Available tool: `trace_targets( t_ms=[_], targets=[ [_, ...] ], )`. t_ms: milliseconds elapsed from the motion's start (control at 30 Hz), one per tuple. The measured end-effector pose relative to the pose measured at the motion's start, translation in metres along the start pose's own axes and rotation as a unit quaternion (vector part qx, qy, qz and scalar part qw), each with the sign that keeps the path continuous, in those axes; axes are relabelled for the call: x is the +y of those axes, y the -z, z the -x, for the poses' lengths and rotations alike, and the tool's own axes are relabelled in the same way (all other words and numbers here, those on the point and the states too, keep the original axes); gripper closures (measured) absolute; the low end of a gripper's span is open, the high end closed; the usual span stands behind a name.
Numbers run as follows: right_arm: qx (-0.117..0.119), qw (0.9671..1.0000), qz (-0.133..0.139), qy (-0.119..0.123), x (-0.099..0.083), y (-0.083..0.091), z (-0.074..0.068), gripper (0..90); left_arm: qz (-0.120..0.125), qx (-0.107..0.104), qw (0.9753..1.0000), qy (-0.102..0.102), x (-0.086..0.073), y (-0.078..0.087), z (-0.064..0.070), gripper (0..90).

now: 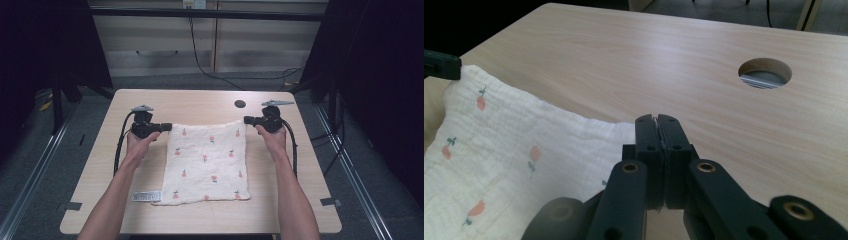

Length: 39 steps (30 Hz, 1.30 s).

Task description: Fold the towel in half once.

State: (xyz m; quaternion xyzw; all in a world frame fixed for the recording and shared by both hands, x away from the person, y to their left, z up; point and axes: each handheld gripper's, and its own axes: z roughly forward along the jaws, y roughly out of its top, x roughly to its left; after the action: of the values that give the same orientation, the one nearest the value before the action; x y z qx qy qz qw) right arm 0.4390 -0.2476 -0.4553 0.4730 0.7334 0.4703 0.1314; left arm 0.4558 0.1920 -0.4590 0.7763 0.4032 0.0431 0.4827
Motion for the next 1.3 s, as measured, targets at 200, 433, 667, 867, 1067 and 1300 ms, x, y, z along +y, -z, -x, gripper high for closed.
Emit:
trace_targets(
  t_ms=[200, 433, 667, 867, 1067, 1300],
  targets=[
    [0.007, 0.9999, 0.011, -0.006, 0.010, 0.008, 0.000, 89.3, 0.020, -0.003, 0.9997, -0.010, 0.014, 0.013, 0.002, 89.5],
    [0.013, 0.9998, 0.013, -0.006, 0.010, 0.013, -0.005, 89.6, 0.017, -0.006, 0.9995, -0.025, 0.013, 0.020, 0.005, 89.6],
    [0.025, 0.9997, 0.003, 0.006, 0.008, 0.023, -0.015, 89.6, 0.019, -0.012, 0.9990, -0.038, 0.007, 0.032, 0.010, 89.6],
    [0.028, 0.9993, 0.004, 0.026, 0.007, 0.038, -0.025, 89.5, 0.032, -0.026, 0.9981, -0.046, -0.004, 0.038, 0.020, 89.6],
    [0.035, 0.9989, 0.006, 0.032, -0.003, 0.046, -0.034, 89.6, 0.038, -0.029, 0.9976, -0.050, -0.015, 0.047, 0.023, 89.6],
    [0.046, 0.9975, 0.011, 0.052, -0.012, 0.061, -0.047, 89.6, 0.040, -0.033, 0.9961, -0.072, -0.028, 0.063, 0.038, 89.6]
  ],
)
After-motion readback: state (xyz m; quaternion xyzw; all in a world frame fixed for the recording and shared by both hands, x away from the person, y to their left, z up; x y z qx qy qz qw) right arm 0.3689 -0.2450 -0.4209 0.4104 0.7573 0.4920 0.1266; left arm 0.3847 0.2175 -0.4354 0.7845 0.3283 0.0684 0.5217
